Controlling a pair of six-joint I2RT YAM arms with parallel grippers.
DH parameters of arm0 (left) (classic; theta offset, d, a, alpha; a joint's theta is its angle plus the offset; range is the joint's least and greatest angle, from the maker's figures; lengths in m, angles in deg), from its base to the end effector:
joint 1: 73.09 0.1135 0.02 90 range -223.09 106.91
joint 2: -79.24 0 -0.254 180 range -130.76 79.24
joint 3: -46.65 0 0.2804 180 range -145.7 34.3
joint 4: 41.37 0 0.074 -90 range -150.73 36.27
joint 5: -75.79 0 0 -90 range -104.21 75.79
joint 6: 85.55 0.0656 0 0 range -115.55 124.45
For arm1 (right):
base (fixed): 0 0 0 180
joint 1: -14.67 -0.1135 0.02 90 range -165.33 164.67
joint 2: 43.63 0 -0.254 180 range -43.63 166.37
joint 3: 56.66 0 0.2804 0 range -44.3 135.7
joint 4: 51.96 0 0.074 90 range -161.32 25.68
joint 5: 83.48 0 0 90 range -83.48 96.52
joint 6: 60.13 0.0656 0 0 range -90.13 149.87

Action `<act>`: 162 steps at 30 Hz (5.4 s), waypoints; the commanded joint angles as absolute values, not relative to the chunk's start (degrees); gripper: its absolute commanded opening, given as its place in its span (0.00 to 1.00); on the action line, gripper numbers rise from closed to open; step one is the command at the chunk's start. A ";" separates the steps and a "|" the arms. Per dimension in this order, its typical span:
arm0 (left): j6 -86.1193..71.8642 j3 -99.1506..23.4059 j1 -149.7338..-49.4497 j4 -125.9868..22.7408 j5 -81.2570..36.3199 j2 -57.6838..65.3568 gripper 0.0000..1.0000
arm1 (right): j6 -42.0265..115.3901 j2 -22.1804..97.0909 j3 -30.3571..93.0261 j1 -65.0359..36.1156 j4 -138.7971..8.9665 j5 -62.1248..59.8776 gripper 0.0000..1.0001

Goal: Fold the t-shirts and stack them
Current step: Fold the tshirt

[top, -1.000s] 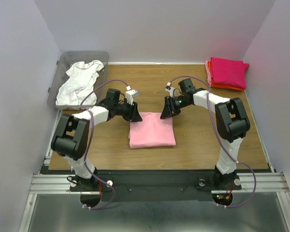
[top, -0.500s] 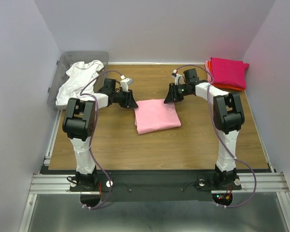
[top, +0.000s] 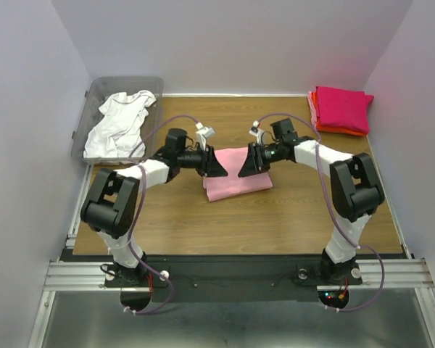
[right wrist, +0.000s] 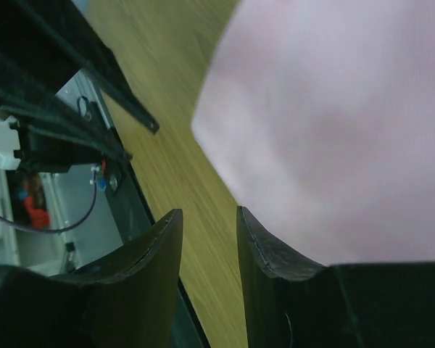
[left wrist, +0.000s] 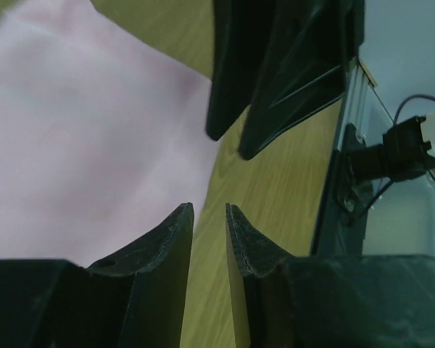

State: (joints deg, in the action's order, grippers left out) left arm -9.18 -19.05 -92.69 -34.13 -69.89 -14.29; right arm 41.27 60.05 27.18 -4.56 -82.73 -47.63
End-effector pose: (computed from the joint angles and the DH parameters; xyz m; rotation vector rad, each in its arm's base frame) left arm 0.3469 -0.1810 0.1971 0.7774 1.8247 -1.3116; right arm 0.3745 0.1869 0.1782 -0.5954 2.3386 1.3948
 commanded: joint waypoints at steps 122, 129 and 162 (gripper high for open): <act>49.19 -44.89 -128.02 -49.16 -19.83 -38.35 0.40 | 52.71 55.25 20.22 14.40 -83.92 -24.59 0.99; 44.36 -46.56 -125.57 -48.63 -25.44 -36.43 0.03 | 62.10 57.00 12.67 14.40 -72.26 -30.92 0.99; 35.92 -50.25 -121.61 -50.04 -38.38 -31.76 0.00 | 92.09 72.38 7.37 8.16 -34.36 -22.31 0.59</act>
